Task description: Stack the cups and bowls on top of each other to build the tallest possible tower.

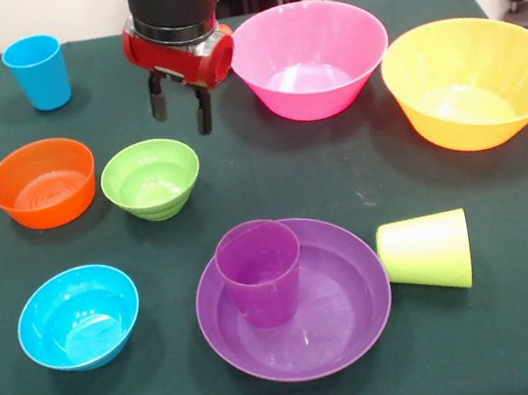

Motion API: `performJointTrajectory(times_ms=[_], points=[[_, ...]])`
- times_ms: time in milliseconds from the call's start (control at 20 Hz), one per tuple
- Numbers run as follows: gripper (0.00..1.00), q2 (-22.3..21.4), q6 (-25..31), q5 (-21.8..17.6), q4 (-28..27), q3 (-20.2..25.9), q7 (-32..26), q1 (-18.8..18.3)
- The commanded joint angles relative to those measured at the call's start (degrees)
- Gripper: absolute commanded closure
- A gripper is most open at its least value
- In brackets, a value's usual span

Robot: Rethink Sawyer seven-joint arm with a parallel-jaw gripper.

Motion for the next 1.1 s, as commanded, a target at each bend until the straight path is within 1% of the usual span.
performJointTrajectory(times_ms=[50,650,1100], points=[[0.00,6.4,1.1,-0.5,-4.2,4.4,-3.2,2.2],[0.00,9.5,2.1,-1.1,-9.9,4.3,-5.1,2.6],[0.00,9.1,2.7,-1.2,-9.8,4.8,-7.1,1.4]])
